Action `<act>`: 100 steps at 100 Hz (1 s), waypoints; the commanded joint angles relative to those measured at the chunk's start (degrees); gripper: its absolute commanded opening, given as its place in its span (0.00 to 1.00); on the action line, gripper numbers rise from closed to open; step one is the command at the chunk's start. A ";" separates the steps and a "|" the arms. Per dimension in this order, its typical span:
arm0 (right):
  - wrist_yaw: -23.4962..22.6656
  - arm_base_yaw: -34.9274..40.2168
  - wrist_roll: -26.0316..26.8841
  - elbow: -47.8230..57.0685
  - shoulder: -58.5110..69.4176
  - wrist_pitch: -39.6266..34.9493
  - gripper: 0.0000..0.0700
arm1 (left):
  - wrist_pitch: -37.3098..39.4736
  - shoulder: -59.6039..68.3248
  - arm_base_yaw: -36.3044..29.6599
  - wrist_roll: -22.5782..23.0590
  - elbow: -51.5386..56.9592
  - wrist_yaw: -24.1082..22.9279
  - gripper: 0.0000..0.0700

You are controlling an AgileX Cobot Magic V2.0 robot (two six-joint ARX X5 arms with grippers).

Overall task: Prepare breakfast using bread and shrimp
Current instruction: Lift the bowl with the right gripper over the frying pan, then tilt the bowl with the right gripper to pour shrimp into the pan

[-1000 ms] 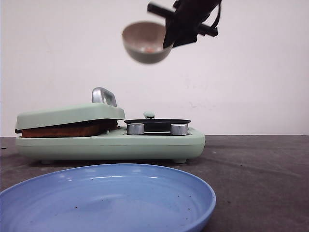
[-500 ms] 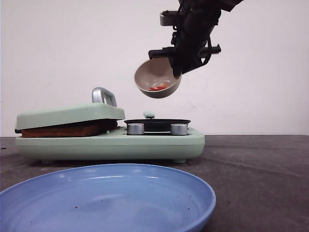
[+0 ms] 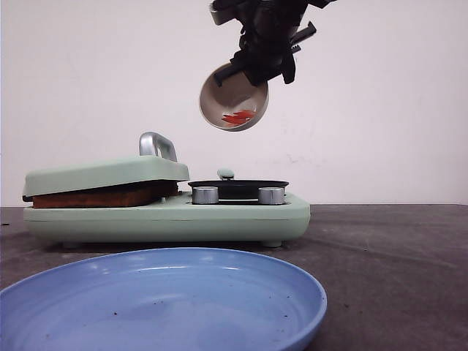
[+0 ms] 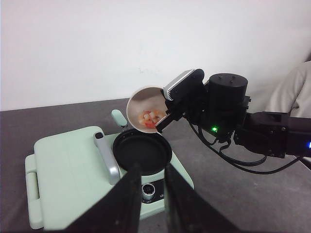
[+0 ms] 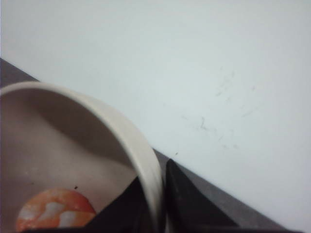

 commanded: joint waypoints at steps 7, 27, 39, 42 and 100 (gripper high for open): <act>0.81 0.42 -4.98 1.11 1.18 2.75 0.00 | 0.35 0.17 -0.26 0.70 1.05 0.20 0.00; 1.95 0.81 -16.44 1.11 1.18 7.80 0.00 | -0.42 -0.57 -1.70 0.70 1.05 0.28 0.00; 2.14 1.49 -20.41 1.11 1.18 9.09 0.00 | -1.01 -0.90 -1.84 0.74 1.05 0.28 0.00; 2.12 1.66 -21.66 1.11 1.18 9.51 0.00 | -1.09 -0.92 -1.99 0.79 1.05 0.26 0.00; 1.81 2.93 -35.01 1.11 1.18 14.23 0.00 | -1.40 -1.90 -4.31 1.97 1.05 0.22 0.00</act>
